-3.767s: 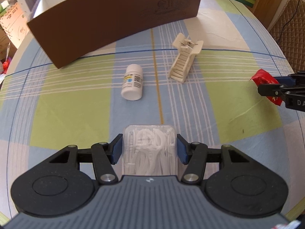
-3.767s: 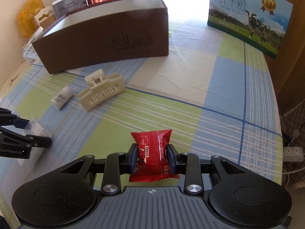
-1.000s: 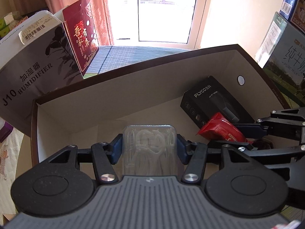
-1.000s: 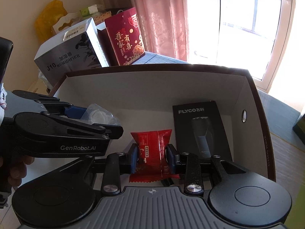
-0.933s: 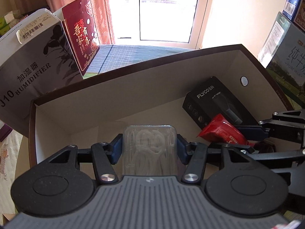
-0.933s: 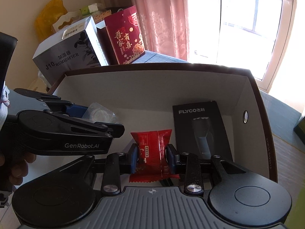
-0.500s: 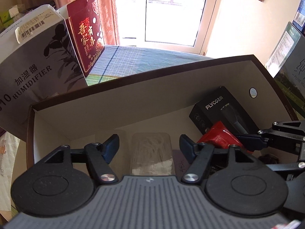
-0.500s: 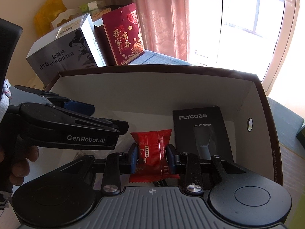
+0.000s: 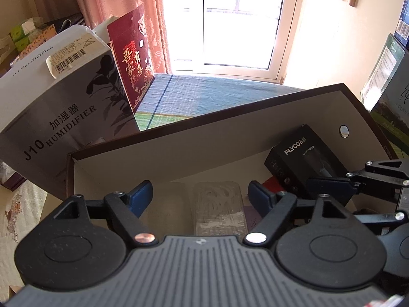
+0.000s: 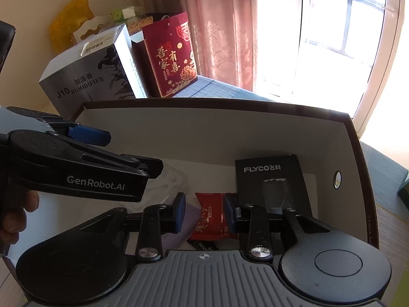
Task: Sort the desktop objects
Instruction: 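Open the left tool over the box while the right tool releases the candy, then withdraw both tools from the box toward the pill bottle and hair clip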
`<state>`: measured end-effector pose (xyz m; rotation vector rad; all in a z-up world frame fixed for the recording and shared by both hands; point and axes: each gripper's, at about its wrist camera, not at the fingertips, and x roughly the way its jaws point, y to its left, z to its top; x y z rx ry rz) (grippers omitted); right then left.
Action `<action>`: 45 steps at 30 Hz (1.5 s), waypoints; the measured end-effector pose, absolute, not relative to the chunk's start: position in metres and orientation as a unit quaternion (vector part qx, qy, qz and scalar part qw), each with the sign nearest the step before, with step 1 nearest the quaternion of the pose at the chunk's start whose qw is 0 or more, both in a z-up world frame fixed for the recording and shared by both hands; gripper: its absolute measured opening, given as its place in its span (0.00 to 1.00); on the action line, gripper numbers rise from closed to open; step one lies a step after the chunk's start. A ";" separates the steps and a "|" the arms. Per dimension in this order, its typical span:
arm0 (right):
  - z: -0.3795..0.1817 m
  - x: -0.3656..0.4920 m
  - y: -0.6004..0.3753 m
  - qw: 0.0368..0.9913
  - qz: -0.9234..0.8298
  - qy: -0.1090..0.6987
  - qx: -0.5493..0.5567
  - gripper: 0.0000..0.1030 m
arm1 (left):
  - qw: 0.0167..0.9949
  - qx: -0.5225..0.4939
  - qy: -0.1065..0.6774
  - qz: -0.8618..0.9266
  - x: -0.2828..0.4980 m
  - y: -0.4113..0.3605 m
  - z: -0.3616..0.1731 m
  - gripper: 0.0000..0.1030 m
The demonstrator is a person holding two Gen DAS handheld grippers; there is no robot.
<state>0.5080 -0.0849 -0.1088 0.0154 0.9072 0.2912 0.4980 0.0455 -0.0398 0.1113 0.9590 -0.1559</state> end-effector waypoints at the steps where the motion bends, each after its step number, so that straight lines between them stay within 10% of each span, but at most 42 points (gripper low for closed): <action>1: -0.108 0.506 -0.085 0.888 0.143 0.436 0.008 0.31 | 0.883 0.052 0.460 -0.076 0.497 0.047 -0.038 0.77; 16: -0.079 0.456 -0.102 0.910 0.139 0.388 0.037 0.96 | 0.895 0.034 0.440 -0.063 0.452 0.062 -0.007 0.94; 45: -0.025 0.324 -0.108 0.930 0.112 0.337 0.097 0.98 | 0.906 0.010 0.419 -0.056 0.303 0.066 0.042 0.94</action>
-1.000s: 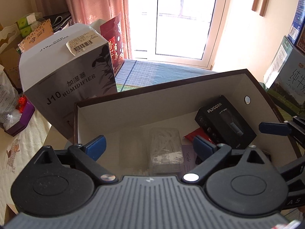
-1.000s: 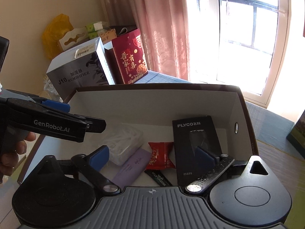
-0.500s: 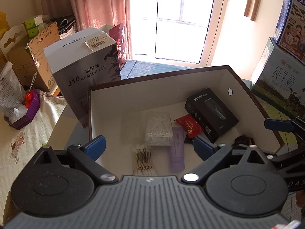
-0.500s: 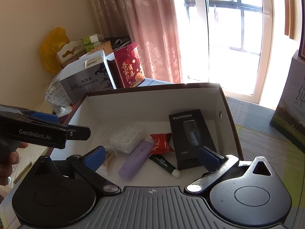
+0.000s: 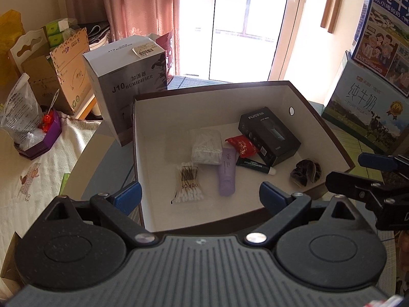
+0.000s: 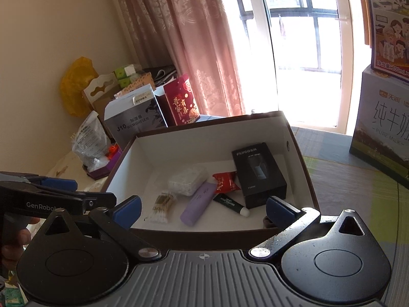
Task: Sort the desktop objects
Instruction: 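Withdraw both tools from the box toward the pill bottle and hair clip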
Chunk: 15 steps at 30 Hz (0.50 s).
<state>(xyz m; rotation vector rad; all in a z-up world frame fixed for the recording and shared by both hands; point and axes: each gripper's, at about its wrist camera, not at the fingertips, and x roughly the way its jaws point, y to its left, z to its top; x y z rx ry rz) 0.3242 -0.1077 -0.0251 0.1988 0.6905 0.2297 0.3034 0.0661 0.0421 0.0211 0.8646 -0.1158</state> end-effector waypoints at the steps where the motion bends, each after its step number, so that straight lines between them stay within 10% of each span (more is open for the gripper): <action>1: -0.023 0.320 -0.107 0.930 0.112 0.335 0.097 0.98 | 0.907 0.009 0.417 -0.056 0.298 0.066 0.043 0.94; 15: -0.018 0.262 -0.107 0.928 0.115 0.335 0.112 0.98 | 0.906 0.015 0.418 -0.062 0.237 0.054 0.048 0.94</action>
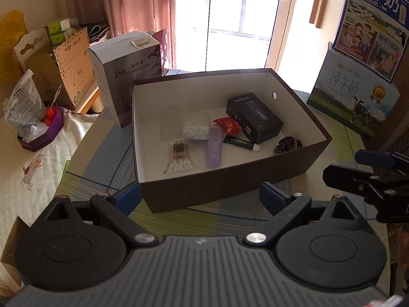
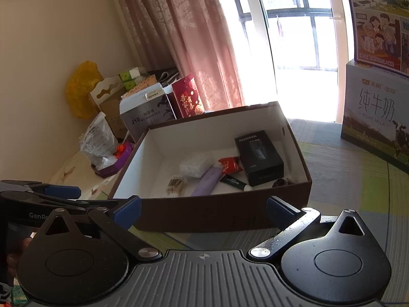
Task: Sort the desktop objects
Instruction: 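Withdraw both tools from the box toward the pill bottle and hair clip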
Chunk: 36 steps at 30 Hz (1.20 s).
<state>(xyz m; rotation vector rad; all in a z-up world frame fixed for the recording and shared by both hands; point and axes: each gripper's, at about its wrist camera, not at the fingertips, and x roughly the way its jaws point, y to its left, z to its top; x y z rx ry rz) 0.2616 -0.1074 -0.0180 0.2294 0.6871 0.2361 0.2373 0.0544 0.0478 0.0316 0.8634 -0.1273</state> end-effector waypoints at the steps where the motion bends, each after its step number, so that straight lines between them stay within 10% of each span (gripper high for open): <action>1: -0.018 0.257 -0.107 0.927 0.117 0.337 0.112 0.98 | 0.906 0.015 0.419 -0.062 0.233 0.054 0.048 0.94; 36: -0.052 0.179 -0.086 0.904 0.137 0.396 0.089 0.98 | 0.879 0.036 0.471 -0.071 0.164 0.034 0.009 0.94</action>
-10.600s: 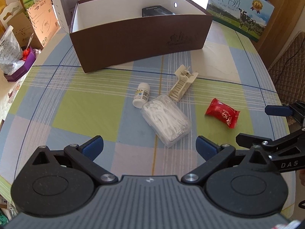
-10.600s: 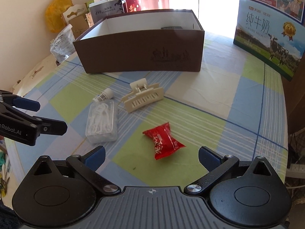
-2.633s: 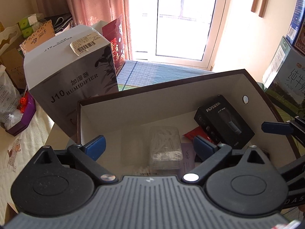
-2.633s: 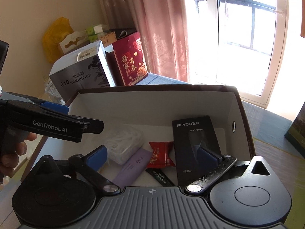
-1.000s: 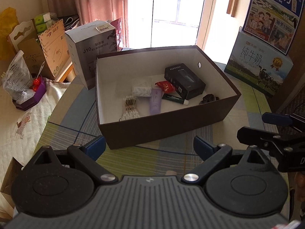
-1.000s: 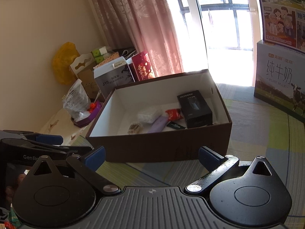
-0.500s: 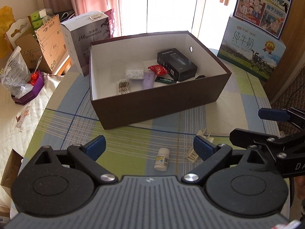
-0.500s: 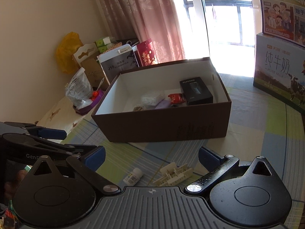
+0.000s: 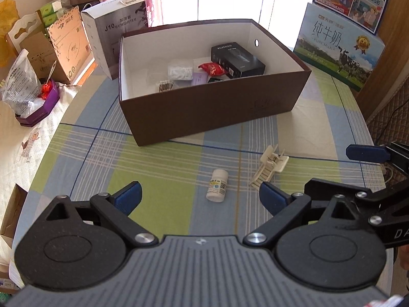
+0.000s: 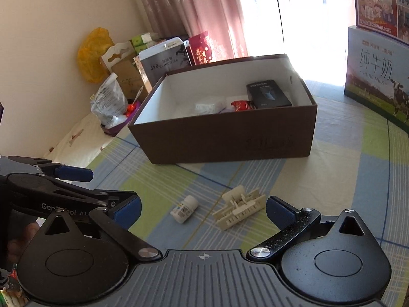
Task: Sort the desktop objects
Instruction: 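Withdraw both tools from the box toward the pill bottle and hair clip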
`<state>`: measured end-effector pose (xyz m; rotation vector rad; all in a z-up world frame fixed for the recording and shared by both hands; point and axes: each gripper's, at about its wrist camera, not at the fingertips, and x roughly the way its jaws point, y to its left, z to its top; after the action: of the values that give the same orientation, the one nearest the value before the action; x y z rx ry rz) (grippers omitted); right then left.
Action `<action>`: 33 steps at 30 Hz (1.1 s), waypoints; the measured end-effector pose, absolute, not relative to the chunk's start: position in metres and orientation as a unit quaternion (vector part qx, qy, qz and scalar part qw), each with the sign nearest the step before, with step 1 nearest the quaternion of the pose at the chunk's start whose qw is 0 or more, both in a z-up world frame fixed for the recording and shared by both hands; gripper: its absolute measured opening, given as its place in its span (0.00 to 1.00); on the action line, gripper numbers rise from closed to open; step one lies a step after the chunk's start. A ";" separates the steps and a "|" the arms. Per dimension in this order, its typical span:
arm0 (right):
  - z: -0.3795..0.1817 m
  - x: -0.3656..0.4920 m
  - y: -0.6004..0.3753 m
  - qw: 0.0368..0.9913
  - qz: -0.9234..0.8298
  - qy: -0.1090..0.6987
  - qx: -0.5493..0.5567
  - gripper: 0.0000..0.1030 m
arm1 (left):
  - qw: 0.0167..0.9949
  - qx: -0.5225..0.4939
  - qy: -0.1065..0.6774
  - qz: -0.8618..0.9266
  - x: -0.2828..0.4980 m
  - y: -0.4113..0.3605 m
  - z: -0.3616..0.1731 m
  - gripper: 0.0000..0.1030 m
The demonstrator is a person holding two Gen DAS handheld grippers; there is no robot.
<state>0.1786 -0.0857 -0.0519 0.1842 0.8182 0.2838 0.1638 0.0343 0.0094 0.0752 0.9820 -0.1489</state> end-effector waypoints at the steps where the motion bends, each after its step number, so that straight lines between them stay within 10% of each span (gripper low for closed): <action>1: -0.053 0.178 -0.086 0.903 0.136 0.398 0.090 0.98 | 0.878 0.037 0.472 -0.072 0.163 0.034 0.008 0.94; 33: -0.097 0.168 -0.079 0.874 0.102 0.464 0.098 0.98 | 0.845 0.039 0.527 -0.081 0.162 0.041 -0.046 0.94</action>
<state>0.1683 -0.0789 -0.0971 0.2054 0.9693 0.2131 0.1622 0.0411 -0.0458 0.0829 1.1115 -0.1715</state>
